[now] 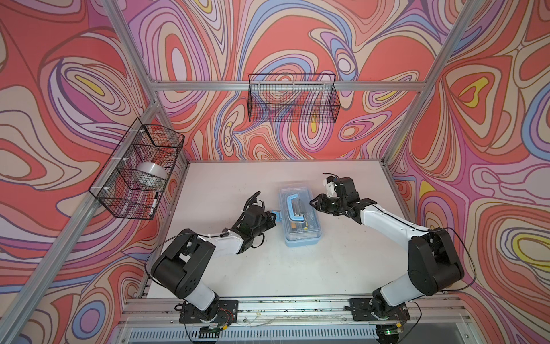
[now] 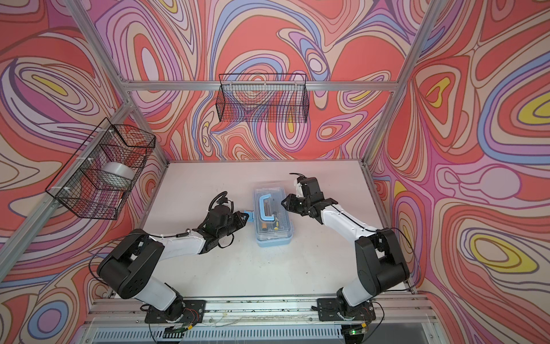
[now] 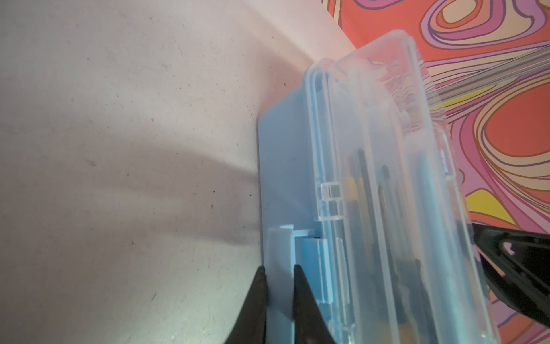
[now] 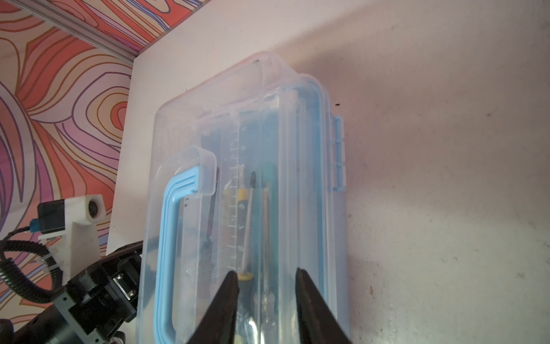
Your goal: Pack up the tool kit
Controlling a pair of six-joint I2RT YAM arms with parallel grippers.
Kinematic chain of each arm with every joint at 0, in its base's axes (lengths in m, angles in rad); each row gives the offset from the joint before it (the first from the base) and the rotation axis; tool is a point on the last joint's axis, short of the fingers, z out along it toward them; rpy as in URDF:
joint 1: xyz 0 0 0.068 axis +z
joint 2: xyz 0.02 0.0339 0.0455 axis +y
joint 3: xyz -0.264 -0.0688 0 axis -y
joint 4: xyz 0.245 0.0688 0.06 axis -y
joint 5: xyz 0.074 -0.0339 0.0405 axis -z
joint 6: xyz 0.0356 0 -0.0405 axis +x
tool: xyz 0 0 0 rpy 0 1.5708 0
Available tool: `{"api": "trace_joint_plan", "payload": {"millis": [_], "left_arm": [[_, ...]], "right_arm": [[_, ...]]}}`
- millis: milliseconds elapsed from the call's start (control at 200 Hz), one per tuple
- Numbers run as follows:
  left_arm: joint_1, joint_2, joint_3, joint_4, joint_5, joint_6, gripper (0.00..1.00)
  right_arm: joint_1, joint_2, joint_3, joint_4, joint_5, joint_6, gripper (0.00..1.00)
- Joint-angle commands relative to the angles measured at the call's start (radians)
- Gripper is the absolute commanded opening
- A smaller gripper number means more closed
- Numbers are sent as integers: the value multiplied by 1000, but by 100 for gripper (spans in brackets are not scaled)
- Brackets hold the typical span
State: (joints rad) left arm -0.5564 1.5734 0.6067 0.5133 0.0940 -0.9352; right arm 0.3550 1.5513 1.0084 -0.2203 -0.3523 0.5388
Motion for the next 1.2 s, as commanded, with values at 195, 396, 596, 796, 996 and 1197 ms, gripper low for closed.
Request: {"api": "trace_joint_plan", "payload": {"millis": [195, 396, 596, 796, 996, 1197], "left_arm": [[1, -54, 48, 29, 8, 6, 16], [1, -58, 55, 21, 15, 3, 18], [1, -55, 66, 21, 46, -24, 21], [1, -49, 68, 28, 62, -35, 29], [1, -52, 65, 33, 64, -38, 32], [1, -44, 56, 58, 70, -48, 33]], "right_arm": [[10, 7, -25, -51, -7, -11, 33], [10, 12, -21, -48, -11, -11, 33], [10, 15, -21, -48, -11, -13, 33], [10, 24, -20, -45, -14, -15, 33], [9, 24, -21, -45, -13, -19, 33], [9, 28, -19, -45, -14, -21, 33]]}}
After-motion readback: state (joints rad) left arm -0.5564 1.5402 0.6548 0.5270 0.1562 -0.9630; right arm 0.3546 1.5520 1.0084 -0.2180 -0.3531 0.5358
